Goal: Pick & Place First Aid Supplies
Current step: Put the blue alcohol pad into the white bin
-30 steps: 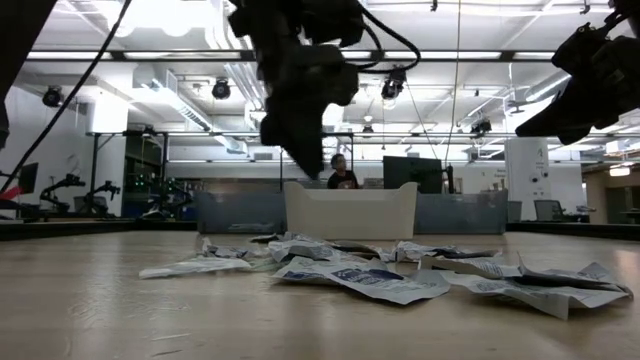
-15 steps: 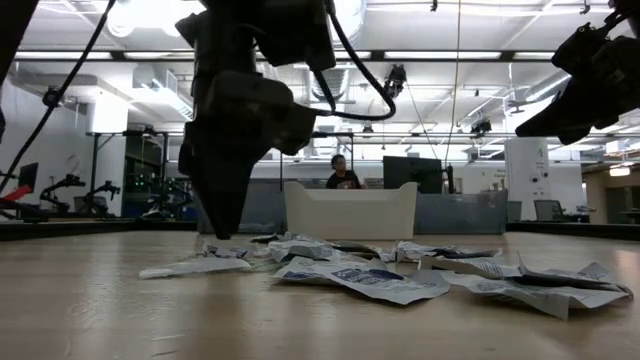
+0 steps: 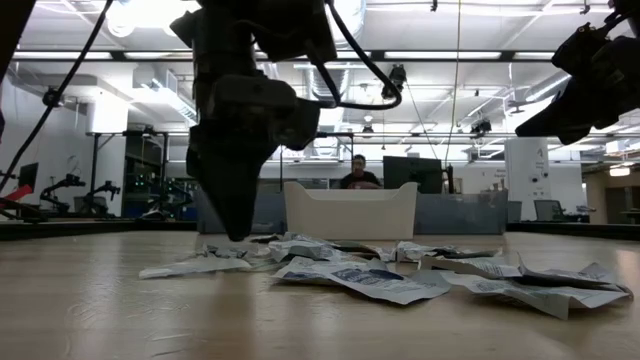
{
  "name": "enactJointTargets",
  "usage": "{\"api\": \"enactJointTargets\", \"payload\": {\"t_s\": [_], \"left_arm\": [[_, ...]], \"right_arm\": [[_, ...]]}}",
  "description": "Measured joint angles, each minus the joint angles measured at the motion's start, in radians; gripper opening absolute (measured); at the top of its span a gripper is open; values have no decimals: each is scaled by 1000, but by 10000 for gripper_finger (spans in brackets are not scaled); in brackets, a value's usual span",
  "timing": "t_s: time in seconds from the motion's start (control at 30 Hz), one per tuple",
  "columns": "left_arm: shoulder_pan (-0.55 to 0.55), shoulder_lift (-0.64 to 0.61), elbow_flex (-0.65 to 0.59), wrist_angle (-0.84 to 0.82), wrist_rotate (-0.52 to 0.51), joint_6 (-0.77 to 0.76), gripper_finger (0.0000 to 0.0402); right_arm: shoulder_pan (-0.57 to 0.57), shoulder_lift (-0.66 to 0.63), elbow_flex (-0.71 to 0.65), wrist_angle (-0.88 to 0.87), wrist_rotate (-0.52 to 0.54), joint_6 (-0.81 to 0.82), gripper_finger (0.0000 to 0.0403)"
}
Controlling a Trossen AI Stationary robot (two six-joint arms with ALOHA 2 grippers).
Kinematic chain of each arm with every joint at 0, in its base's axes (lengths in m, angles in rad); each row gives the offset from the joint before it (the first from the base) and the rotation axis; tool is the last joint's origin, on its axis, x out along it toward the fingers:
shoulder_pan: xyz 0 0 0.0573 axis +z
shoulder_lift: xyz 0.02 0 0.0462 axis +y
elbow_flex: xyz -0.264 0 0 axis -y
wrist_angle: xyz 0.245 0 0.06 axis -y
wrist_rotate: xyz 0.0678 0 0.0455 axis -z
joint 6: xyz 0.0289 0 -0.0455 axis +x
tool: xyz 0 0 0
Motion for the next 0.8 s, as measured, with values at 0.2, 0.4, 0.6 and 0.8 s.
{"api": "enactJointTargets", "payload": {"t_s": [0.2, 0.4, 0.6, 0.8], "left_arm": [[-5, 0, -25, 70, -5, -5, 110], [-9, -1, -78, 127, -3, -62, 110], [-9, -5, -105, 139, -3, -83, 107], [-10, -4, -104, 139, -28, -109, 44]], "right_arm": [[0, 0, 0, 0, 0, 0, 18], [0, 0, 0, 0, 0, 0, 18], [0, 0, 0, 0, 0, 0, 18], [0, 0, 0, 0, 0, 0, 18]]}}
